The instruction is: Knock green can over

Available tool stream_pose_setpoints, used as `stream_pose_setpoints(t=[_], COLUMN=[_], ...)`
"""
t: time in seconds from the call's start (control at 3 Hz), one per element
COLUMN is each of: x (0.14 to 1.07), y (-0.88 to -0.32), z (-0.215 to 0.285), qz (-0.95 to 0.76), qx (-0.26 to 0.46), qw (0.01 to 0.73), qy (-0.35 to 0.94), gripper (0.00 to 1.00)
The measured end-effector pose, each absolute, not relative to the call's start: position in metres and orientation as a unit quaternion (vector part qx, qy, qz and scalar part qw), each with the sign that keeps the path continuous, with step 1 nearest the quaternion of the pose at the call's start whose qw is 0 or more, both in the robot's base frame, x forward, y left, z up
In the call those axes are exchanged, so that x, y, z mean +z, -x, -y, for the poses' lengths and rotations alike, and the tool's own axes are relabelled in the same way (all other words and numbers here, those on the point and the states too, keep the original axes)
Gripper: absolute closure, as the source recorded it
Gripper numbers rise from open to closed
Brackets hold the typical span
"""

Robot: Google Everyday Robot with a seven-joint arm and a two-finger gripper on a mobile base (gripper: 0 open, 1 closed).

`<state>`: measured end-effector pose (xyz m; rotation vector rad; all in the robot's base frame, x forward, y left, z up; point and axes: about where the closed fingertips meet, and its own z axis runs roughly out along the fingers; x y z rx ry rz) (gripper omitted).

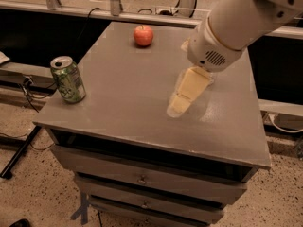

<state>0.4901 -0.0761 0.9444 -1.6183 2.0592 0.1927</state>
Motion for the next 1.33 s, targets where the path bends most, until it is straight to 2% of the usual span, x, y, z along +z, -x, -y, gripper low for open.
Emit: stream_pose_setpoints(t=[1.0, 1.33], x=[0.928, 0.928], y=[-0.57, -0.57], z=[-0.052, -0.053], qz=[-0.736, -0.736], qx=[0.157, 0.157], qw=[0.378, 0.378], qy=[0.539, 0.539], gripper=[0.0, 0.0])
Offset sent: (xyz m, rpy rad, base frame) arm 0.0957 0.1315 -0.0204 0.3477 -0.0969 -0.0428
